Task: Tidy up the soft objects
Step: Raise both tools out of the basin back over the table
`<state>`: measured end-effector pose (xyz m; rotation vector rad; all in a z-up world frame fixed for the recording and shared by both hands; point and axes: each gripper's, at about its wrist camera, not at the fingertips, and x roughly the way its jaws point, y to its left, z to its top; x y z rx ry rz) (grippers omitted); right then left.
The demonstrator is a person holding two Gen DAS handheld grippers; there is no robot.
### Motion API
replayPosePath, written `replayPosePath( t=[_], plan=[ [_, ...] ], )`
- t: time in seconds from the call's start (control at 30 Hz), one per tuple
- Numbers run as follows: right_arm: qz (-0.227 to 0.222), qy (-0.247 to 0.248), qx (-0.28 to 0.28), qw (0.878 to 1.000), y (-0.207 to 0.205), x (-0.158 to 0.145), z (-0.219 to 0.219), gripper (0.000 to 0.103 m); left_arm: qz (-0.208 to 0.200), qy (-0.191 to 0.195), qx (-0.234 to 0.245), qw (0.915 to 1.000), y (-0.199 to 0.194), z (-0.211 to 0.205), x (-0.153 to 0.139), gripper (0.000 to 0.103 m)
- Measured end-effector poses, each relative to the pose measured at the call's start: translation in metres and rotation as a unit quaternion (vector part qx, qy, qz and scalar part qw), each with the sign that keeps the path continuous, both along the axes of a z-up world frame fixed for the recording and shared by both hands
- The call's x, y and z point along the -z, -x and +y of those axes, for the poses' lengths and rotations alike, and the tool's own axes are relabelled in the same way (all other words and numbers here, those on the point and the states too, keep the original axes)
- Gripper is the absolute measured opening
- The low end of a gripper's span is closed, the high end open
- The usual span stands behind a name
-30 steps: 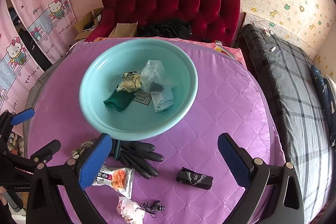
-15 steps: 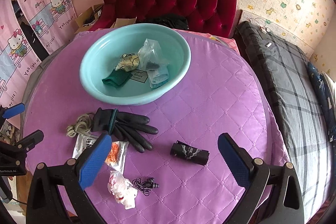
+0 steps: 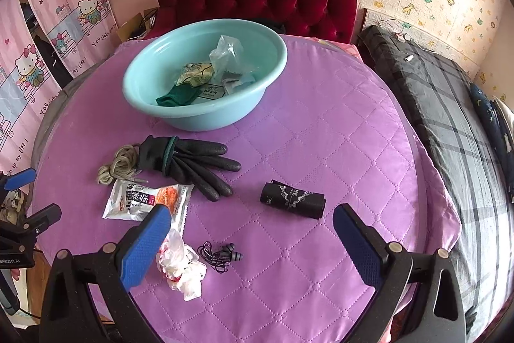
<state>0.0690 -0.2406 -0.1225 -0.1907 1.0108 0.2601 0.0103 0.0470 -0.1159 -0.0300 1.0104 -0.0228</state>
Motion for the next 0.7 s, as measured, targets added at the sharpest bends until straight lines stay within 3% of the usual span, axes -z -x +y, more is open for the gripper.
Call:
replayPosePath(
  t=[0.7],
  plan=[
    [0.040,0.024,-0.013,0.999,-0.017,0.028,-0.026,0.103,0.017,0.014,-0.018,0.9996,-0.001,-0.011,0.011,0.103]
  ],
)
